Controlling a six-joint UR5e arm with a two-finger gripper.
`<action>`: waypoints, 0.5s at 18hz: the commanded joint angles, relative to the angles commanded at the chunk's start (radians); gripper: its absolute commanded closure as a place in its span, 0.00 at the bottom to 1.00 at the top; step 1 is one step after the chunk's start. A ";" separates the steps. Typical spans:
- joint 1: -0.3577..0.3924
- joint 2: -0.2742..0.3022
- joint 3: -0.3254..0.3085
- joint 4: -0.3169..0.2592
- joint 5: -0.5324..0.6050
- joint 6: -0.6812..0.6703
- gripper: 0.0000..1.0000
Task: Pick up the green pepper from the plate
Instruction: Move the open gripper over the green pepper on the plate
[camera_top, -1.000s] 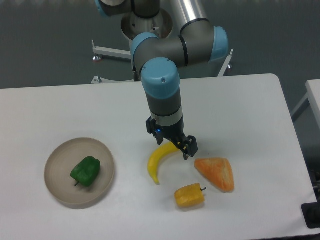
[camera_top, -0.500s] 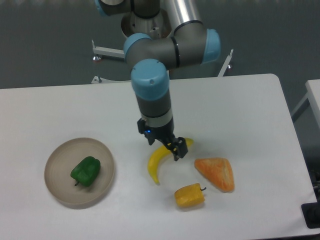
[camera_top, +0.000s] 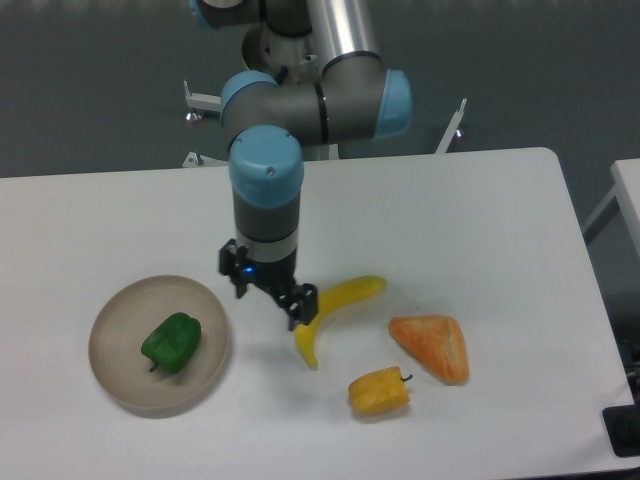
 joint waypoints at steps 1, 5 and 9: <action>-0.015 -0.012 0.002 0.018 -0.005 -0.043 0.00; -0.051 -0.051 -0.005 0.098 -0.044 -0.163 0.00; -0.078 -0.081 -0.006 0.117 -0.044 -0.201 0.00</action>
